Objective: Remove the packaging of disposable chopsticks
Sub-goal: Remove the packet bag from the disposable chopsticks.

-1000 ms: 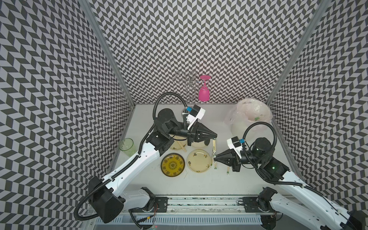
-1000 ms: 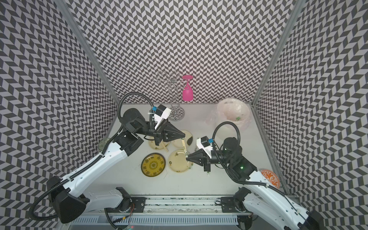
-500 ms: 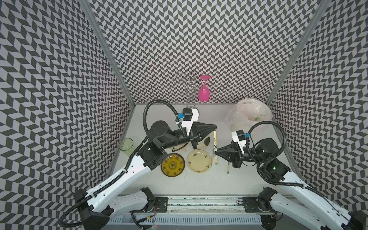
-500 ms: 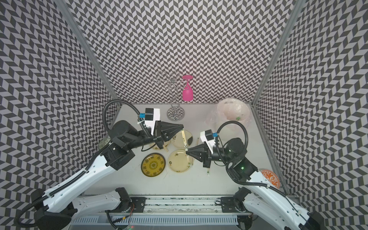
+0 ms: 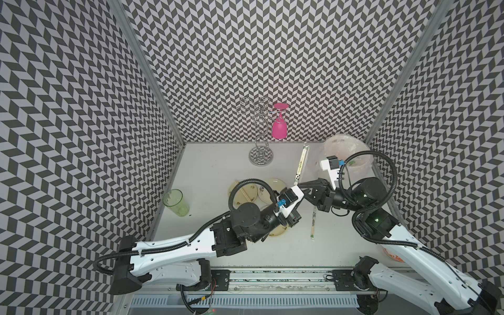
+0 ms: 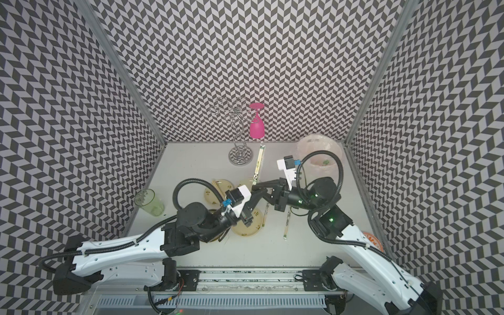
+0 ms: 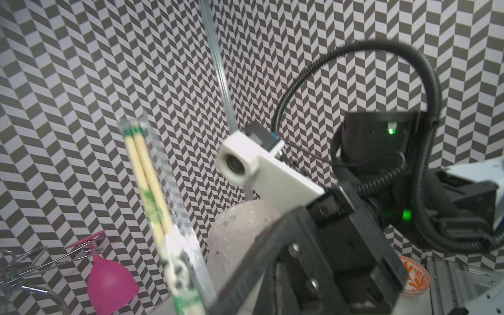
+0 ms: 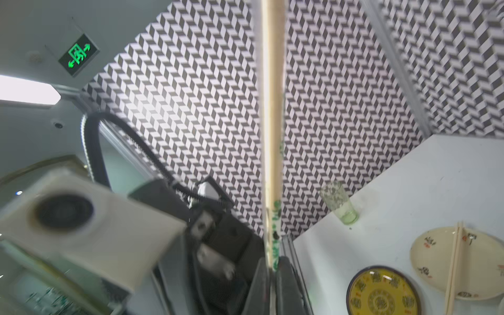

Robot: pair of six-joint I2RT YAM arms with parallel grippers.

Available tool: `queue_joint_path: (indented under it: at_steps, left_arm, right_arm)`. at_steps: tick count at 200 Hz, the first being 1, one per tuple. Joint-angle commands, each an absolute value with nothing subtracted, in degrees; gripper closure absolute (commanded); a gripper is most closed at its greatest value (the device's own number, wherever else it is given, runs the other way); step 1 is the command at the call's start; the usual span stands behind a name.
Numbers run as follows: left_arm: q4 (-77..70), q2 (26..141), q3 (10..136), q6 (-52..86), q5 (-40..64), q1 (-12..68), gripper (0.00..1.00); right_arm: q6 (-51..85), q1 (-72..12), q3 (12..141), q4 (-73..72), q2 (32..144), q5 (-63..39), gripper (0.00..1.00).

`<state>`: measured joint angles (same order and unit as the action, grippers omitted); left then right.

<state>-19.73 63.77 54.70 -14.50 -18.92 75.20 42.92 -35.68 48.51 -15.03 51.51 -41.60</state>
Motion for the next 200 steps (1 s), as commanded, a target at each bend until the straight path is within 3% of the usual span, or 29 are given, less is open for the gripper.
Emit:
queue_joint_path:
  at_steps: [1,33,57,66,103,130,161,200]
  left_arm:
    - [-19.89,61.86,51.76,-14.37,-24.66,74.66,1.0]
    - [-17.92,56.97,53.18,-11.44,-24.5,72.31,1.0]
    - [-10.48,54.38,59.81,-5.51,-11.59,63.17,0.35]
    - [-9.26,53.86,61.61,-3.06,-5.97,58.58,0.23]
    - [-1.15,60.26,72.68,10.14,28.44,38.24,0.23]
    - [-4.37,67.53,75.31,20.37,52.27,31.34,0.3]
    - [-11.88,70.74,74.34,28.16,62.56,31.42,0.32]
    - [-12.19,71.61,74.18,28.2,67.06,32.84,0.36]
  right_arm:
    - [43.36,-35.18,52.86,-17.31,51.7,-40.35,1.0]
    - [35.69,-34.95,51.97,-12.24,52.14,-42.56,1.0]
    - [28.55,-34.9,47.77,-11.74,50.61,-47.32,1.0]
    - [25.95,-34.9,45.94,-12.24,49.91,-49.67,1.0]
    - [16.58,-34.98,42.9,-9.45,49.07,-56.11,1.0]
    - [12.28,-35.09,43.87,-6.41,49.45,-58.99,1.0]
    - [10.14,-35.25,45.42,-3.34,50.38,-59.81,1.0]
    - [10.85,-35.51,46.37,-3.7,50.97,-59.74,1.0]
